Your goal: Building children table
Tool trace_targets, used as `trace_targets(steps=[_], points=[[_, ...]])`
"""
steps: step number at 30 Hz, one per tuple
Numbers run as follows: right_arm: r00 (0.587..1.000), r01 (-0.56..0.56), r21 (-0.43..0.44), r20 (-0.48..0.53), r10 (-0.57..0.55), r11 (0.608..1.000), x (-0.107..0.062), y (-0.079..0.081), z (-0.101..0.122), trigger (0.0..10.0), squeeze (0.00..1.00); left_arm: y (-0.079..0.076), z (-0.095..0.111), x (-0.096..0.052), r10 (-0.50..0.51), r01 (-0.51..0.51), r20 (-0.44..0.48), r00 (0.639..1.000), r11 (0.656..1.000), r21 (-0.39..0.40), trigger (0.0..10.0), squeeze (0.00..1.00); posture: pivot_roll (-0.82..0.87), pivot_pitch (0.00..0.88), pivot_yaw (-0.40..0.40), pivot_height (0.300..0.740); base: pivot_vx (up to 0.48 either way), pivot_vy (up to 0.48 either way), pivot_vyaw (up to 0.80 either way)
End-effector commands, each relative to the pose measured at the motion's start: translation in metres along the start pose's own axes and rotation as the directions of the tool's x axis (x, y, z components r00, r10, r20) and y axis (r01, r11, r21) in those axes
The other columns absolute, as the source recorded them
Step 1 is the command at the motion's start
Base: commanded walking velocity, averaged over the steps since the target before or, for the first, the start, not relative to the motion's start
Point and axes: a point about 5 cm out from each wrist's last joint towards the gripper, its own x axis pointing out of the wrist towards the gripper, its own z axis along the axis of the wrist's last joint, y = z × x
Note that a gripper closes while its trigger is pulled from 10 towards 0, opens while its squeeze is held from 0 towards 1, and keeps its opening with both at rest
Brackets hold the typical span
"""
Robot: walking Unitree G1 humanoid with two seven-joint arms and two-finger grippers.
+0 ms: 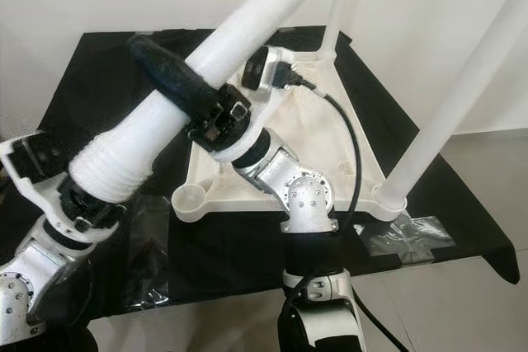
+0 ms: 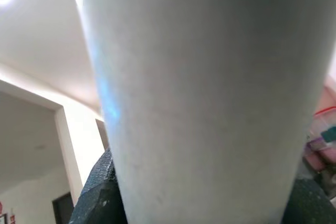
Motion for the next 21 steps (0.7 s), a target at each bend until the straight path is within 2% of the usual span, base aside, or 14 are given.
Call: trace_targets(steps=[1, 5, 6, 9, 10, 14, 16, 21], points=[[1.0, -0.016, 0.007, -0.003, 0.016, 1.0, 0.002, 0.002, 0.0, 0.0, 0.0, -0.005, -0.004, 0.002, -0.045, 0.045, -0.031, 0.999, 0.999, -0.004, 0.0, 0.0, 0.04, 0.018, -0.054, 0.74, 0.0, 0.0, 0.0], [1.0, -0.015, -0.004, 0.009, 0.015, 1.0, 0.003, 0.002, 0.001, 0.0, 0.0, -0.005, -0.003, 0.001, -0.033, 0.033, -0.014, 0.999, 0.999, 0.004, 0.0, 0.0, 0.04, 0.021, -0.045, 0.74, 0.0, 0.0, 0.0], [1.0, -0.014, -0.008, 0.013, 0.014, 1.0, 0.003, 0.002, 0.002, 0.0, 0.0, -0.004, -0.002, 0.001, -0.018, 0.018, -0.006, 1.0, 1.0, 0.006, 6.4, 0.29, 0.04, 0.019, -0.042, 0.74, 0.0, 0.0, 0.0], [1.0, -0.014, -0.01, 0.014, 0.014, 1.0, 0.003, 0.002, 0.002, 0.0, 0.0, -0.003, -0.002, 0.0, -0.008, 0.008, -0.001, 1.0, 1.0, 0.007, 6.4, 0.29, 0.04, 0.019, -0.042, 0.74, 0.0, 0.0, 0.0], [1.0, -0.008, -0.02, 0.022, 0.009, 1.0, 0.003, 0.001, 0.004, 0.0, 0.0, 0.0, 0.0, 0.0, 0.022, -0.022, 0.013, 1.0, 1.0, 0.004, 10.0, 1.0, 0.05, 0.02, -0.04, 0.74, 0.0, 0.0, 0.0], [0.999, 0.012, -0.052, 0.04, -0.01, 0.999, 0.002, -0.001, 0.011, 0.0, 0.0, 0.003, 0.004, -0.003, 0.061, -0.061, 0.026, 0.998, 0.998, 0.024, 10.0, 1.0, 0.05, 0.019, -0.039, 0.74, 0.0, 0.0, 0.0], [0.995, 0.068, -0.116, 0.077, -0.06, 0.991, -0.003, -0.004, 0.027, 0.0, 0.0, 0.004, 0.013, -0.011, 0.097, -0.099, 0.035, 0.995, 0.993, 0.062, 10.0, 1.0, 0.06, 0.021, -0.037, 0.74, 0.0, 0.0, 0.0], [0.983, 0.147, -0.184, 0.138, -0.123, 0.972, -0.014, -0.005, 0.048, 0.0, 0.0, -0.004, 0.026, -0.025, 0.131, -0.134, 0.034, 0.991, 0.985, 0.108, 10.0, 1.0, 0.07, 0.022, -0.041, 0.74, 0.0, 0.0, 0.0]])
